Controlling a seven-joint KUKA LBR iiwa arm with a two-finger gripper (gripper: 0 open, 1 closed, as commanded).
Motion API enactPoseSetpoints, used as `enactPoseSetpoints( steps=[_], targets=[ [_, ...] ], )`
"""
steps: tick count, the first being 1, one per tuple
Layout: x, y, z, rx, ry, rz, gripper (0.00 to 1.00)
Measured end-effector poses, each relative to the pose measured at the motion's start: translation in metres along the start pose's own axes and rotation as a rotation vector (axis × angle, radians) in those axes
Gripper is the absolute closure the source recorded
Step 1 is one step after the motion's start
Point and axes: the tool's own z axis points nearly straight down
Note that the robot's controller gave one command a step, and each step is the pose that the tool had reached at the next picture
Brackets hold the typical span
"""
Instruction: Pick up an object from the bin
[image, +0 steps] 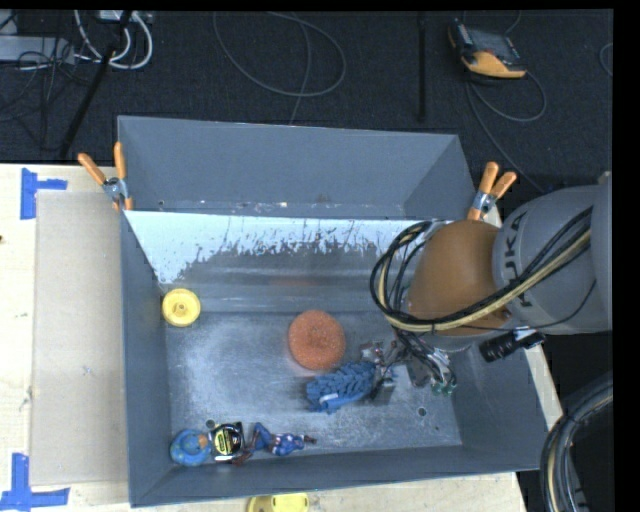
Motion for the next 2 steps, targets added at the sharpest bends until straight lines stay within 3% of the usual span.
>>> enactPoseSetpoints(
  steps=[1,2],
  targets=[
    [0.000,0.000,0.000,0.000,0.000,-0.002,1.00],
    [-0.037,0.022,-0.048,0.001,-0.001,0.010,1.00]
  ],
)
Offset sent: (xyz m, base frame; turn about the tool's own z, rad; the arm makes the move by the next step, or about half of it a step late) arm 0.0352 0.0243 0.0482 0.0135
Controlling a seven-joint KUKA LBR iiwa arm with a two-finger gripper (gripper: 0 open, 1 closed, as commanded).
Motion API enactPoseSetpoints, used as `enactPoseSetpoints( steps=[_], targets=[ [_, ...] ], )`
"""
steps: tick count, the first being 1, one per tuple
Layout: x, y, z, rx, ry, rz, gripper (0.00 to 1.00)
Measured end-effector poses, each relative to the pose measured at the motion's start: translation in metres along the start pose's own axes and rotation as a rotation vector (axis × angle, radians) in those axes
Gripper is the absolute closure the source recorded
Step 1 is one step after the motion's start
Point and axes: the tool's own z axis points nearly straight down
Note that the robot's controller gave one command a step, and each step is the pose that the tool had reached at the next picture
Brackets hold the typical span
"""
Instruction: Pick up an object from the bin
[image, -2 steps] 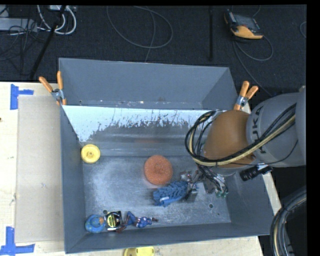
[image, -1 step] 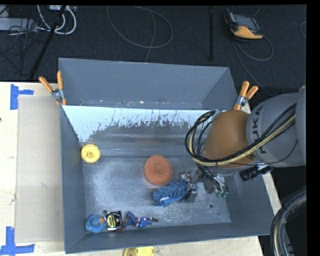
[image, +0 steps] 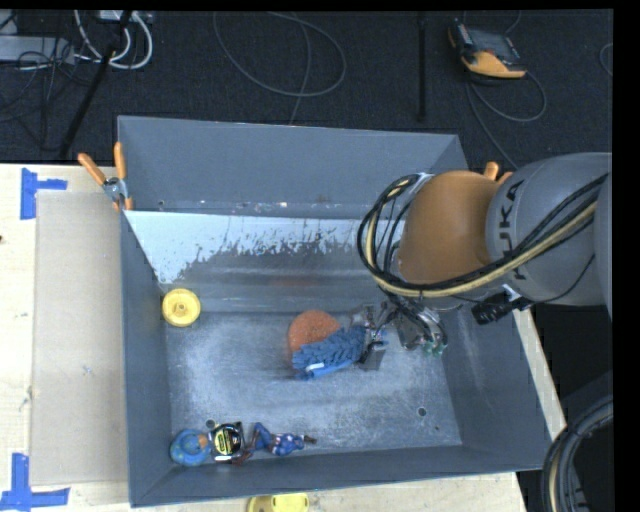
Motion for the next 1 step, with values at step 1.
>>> enactPoseSetpoints(
  steps=[1],
  targets=[
    [0.0000,0.0001,0.0000,0.000,0.000,0.000,1.00]
  ],
)
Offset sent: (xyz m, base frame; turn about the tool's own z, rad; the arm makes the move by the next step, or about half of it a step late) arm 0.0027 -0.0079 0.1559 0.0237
